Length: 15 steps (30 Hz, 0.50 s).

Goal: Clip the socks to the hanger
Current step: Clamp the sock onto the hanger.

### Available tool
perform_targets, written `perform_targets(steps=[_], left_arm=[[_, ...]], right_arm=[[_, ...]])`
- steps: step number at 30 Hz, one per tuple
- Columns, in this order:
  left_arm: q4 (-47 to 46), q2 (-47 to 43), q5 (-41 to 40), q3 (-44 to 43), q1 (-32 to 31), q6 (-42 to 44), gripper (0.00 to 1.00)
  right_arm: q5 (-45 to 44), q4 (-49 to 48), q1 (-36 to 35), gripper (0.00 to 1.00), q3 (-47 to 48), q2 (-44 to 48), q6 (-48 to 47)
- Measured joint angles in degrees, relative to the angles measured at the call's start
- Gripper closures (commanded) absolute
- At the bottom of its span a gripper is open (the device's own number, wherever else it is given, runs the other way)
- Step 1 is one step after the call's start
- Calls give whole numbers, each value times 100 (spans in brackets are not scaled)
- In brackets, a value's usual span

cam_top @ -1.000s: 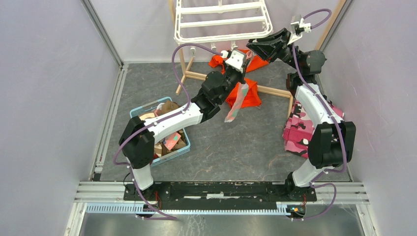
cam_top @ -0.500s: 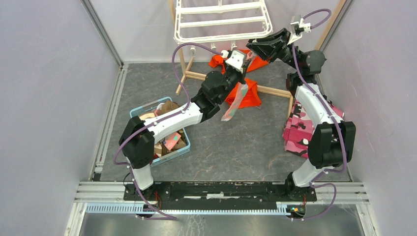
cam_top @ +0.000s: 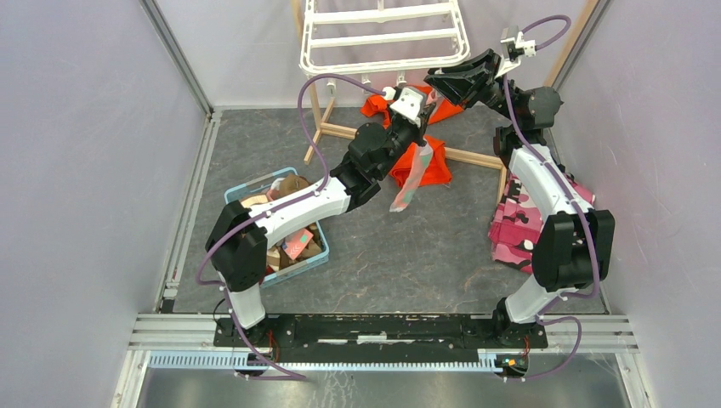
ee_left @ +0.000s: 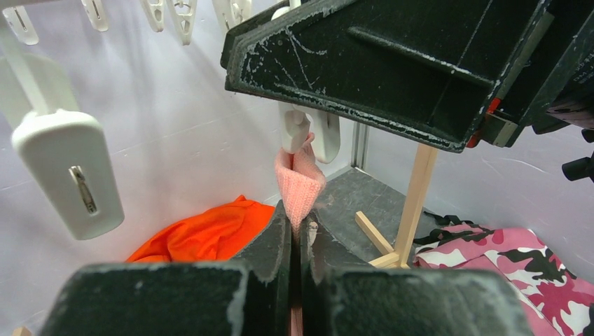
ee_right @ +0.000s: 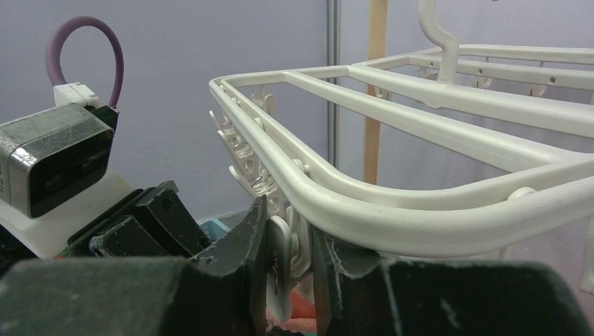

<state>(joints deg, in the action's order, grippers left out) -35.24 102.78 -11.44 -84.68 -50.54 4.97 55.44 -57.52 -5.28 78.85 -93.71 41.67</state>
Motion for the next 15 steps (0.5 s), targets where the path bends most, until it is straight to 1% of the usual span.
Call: perform_targets(steps=[15], left_arm=[[-85,-98,-22,7,0,-114,98]], right_arm=[[2,7,-24,100,0,0,-20]])
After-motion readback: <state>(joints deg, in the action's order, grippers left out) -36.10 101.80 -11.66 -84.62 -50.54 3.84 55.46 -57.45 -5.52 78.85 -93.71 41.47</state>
